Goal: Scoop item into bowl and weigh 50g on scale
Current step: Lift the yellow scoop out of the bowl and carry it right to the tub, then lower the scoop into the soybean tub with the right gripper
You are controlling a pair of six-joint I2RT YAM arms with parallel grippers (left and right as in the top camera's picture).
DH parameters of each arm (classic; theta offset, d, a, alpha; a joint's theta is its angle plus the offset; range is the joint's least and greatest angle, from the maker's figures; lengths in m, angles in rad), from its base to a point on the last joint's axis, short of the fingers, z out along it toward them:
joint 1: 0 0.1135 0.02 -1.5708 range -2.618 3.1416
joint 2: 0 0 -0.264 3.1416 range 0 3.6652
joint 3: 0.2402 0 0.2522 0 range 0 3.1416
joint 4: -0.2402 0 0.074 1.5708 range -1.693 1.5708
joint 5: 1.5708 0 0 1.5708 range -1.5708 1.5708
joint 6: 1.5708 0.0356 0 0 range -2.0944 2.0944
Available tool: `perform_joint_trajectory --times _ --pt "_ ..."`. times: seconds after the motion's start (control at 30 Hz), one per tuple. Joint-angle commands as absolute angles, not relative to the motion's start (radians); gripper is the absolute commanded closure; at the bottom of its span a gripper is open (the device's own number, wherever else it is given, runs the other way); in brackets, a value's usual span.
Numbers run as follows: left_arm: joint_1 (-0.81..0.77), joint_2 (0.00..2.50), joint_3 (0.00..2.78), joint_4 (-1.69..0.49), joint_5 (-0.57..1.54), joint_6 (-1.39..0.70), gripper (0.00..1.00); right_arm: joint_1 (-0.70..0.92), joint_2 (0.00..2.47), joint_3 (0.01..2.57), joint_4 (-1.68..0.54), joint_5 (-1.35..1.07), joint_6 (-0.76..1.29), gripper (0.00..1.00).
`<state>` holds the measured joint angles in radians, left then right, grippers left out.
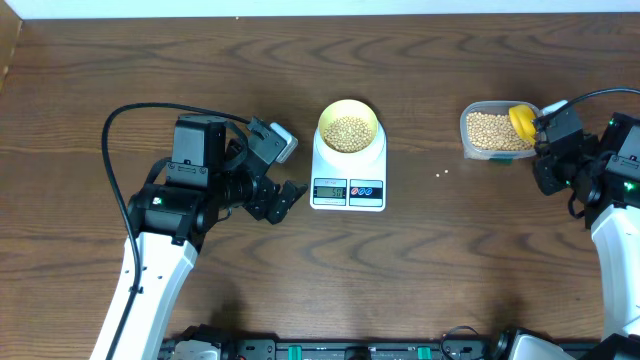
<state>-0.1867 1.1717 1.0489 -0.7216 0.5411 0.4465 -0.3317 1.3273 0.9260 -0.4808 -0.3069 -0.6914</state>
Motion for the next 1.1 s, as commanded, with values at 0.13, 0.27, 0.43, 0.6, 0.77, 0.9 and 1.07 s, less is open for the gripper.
perform_joint_trajectory --times 0.13,0.27,0.43,0.6,0.77,0.9,1.07 --pt "-0.189 1.176 1.044 -0.720 0.550 0.459 0.11 -0.332 1.309 0.928 -0.479 -0.245 -0.722 0.99" --pt "-0.189 1.176 1.044 -0.720 0.550 0.459 0.11 -0.332 1.309 0.928 -0.471 -0.246 -0.537 0.99" --pt "-0.189 1.176 1.044 -0.720 0.550 0.459 0.11 -0.332 1.311 0.926 -0.473 -0.286 -0.197 0.99" --pt "-0.189 1.176 1.044 -0.720 0.550 0.459 0.11 -0.332 1.312 0.919 -0.484 -0.355 -0.100 0.99" --pt "-0.189 1.176 1.044 -0.720 0.550 0.459 0.11 -0.332 1.316 0.891 -0.440 -0.358 0.027 0.99" --pt "-0.189 1.176 1.044 -0.720 0.550 0.459 0.11 -0.333 1.324 0.856 -0.380 -0.359 0.205 0.99" --pt "-0.189 1.176 1.044 -0.720 0.550 0.459 0.11 -0.332 1.348 0.827 -0.316 -0.390 0.303 0.99"
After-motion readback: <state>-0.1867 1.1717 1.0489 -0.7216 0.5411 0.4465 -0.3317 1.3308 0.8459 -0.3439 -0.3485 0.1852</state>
